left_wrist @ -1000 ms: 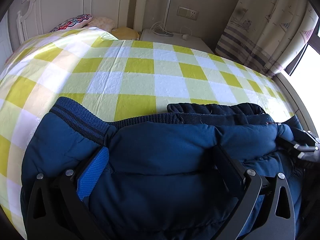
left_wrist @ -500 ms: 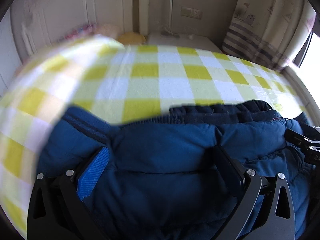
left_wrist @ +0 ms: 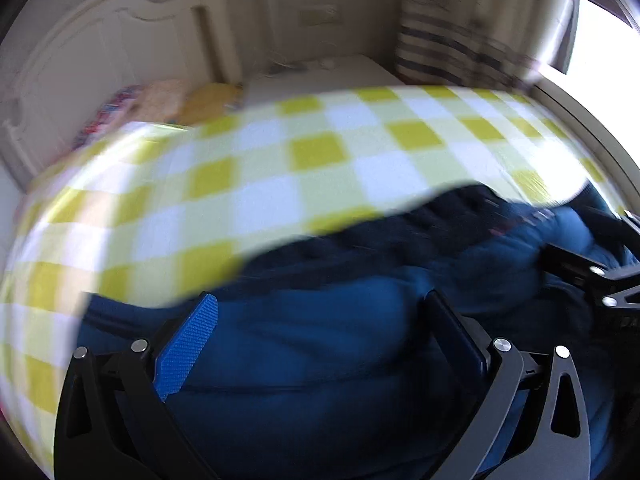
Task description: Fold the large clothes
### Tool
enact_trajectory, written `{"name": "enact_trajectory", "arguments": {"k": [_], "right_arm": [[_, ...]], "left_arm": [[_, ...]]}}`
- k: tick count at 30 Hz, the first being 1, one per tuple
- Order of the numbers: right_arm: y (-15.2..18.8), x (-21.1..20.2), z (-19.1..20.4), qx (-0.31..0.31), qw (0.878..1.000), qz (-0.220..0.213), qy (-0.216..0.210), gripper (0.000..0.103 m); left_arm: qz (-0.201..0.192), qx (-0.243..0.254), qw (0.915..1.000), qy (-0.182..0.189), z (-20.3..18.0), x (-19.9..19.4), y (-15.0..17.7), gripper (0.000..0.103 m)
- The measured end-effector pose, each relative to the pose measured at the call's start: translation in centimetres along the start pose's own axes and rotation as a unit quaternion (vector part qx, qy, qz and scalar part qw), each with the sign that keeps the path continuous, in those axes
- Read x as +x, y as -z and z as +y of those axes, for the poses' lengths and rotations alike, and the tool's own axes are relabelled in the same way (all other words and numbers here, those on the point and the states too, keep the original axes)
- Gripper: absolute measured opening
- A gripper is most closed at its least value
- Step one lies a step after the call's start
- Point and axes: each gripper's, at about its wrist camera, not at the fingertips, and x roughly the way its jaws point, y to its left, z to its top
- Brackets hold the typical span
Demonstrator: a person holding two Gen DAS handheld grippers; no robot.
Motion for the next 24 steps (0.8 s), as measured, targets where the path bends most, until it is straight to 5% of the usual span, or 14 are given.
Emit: {"name": "enact_trajectory", "arguments": {"k": [4,7,18,21,24], "right_arm": [[0.0,0.0,-0.1,0.000,1.000,-0.001,0.000,0.100],[0.1,0.0,-0.1,-0.002,1.000,0.001,0.003,0.100],[0.0,0.0,0.1,0.000,1.000,0.004,-0.001,0.100],[0.0,-1.5,0.3,0.002,1.000,0.001,0.013,0.100],[1.3,-5.5,2.4,-0.022,0.999,-0.035,-0.004,0.100]], "left_arm": [[0.021,-0.102,0.9944,-0.018,9.1,1.2,0.8,0.099],[0.035,-0.182,0.9785,0.089,13.2,2.7,2.7,0.099],[0.011,-0.180,0.9803,0.082,12.5,2.3,2.9,0.099],[-0.019,-0.173,0.9844,0.027,11.9,-1.2,2.8,0.099],[-0.057,-0.130,0.9890,0.042,9.1,-5.4,3.1,0.099]]}}
